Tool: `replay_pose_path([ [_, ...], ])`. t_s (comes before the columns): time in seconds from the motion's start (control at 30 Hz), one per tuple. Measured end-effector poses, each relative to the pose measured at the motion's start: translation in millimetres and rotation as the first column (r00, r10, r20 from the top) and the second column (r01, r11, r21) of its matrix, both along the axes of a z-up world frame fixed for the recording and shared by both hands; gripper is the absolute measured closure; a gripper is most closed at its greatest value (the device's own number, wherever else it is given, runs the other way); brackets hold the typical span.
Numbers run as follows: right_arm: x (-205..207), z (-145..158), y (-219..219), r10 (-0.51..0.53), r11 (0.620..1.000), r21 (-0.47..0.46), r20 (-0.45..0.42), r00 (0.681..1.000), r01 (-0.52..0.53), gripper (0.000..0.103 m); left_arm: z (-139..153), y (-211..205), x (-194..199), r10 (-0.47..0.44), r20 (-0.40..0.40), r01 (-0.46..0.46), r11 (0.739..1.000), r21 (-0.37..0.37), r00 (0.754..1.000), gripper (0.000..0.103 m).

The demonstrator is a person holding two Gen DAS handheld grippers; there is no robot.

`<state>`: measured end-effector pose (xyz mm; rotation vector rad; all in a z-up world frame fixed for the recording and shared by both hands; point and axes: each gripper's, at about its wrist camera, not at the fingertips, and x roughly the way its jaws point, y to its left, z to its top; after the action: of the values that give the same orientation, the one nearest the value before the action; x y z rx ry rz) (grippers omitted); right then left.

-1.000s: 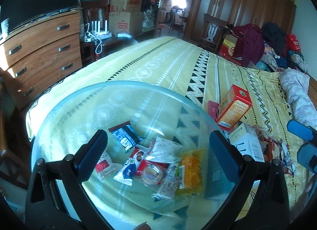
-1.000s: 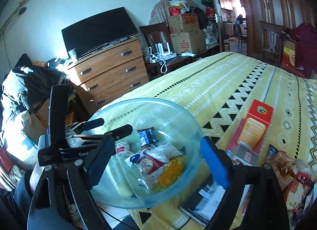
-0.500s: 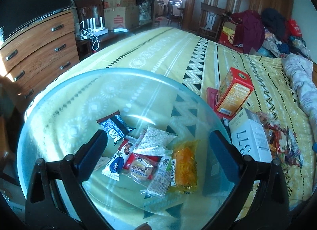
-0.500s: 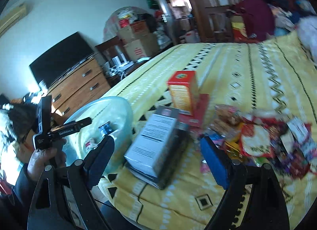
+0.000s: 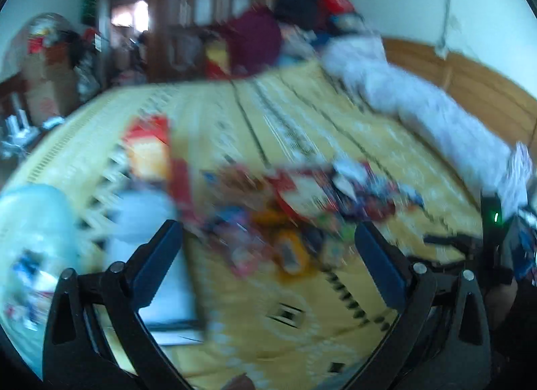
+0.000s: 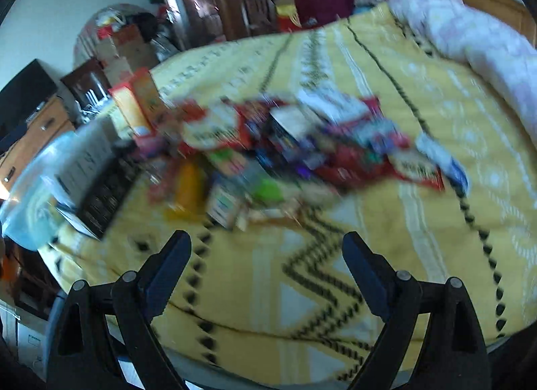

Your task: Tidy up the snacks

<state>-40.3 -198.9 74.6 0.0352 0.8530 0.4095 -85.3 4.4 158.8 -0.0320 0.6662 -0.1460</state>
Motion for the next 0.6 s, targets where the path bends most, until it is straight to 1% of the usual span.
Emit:
replay_pose_path([
  [0.03, 1.6, -5.9, -2.3, 0.000, 1.000, -0.003, -0.001, 1.000, 0.000, 0.010, -18.2, -12.6, 7.9, -0.018, -0.042, 0.018, 1.000, -0.001, 0.999, 0.000],
  [0.07, 4.4, -10.2, -3.7, 0.003, 1.000, -0.003, 0.002, 1.000, -0.003, 0.010, -42.7, -27.4, 17.8, -0.030, -0.096, 0.030, 1.000, -0.002, 0.995, 0.000],
  [0.1, 7.4, -12.6, -4.8, 0.009, 1.000, 0.001, 0.006, 1.000, -0.009, 0.010, -56.6, -34.7, 23.7, -0.024, -0.122, 0.025, 1.000, 0.004, 0.992, 0.000],
  [0.17, 15.1, -18.7, -0.7, 0.017, 1.000, -0.001, 0.017, 1.000, -0.017, 0.010, -88.3, -47.3, 38.3, 0.018, -0.168, -0.015, 1.000, 0.018, 0.986, 0.000],
  [0.23, 25.9, -28.3, 4.7, 0.027, 1.000, -0.008, 0.015, 1.000, -0.027, 0.010, -113.0, -59.0, 51.2, 0.068, -0.200, -0.058, 0.997, 0.055, 0.978, 0.000],
  [0.33, 41.2, -47.6, 5.1, 0.023, 0.999, -0.023, 0.003, 1.000, -0.023, 0.010, -131.3, -61.9, 59.5, 0.103, -0.197, -0.088, 0.993, 0.083, 0.975, 0.000],
  [0.43, 53.5, -64.0, 0.9, 0.010, 1.000, -0.022, -0.011, 1.000, -0.010, 0.010, -149.9, -57.8, 68.0, 0.155, -0.230, -0.138, 0.986, 0.089, 0.961, 0.000],
  [0.47, 58.0, -69.0, 0.1, 0.006, 1.000, -0.022, -0.019, 1.000, -0.007, 0.010, -156.6, -55.3, 71.5, 0.170, -0.245, -0.154, 0.985, 0.081, 0.955, 0.000],
  [0.53, 63.9, -75.6, -0.5, -0.002, 1.000, -0.018, -0.032, 0.999, 0.001, 0.010, -158.1, -54.6, 73.1, 0.181, -0.232, -0.166, 0.983, 0.081, 0.956, 0.000],
  [0.6, 68.8, -79.4, 0.0, -0.009, 1.000, -0.014, -0.035, 0.999, 0.008, 0.010, -160.1, -55.3, 78.3, 0.190, -0.236, -0.174, 0.981, 0.085, 0.953, 0.000],
])
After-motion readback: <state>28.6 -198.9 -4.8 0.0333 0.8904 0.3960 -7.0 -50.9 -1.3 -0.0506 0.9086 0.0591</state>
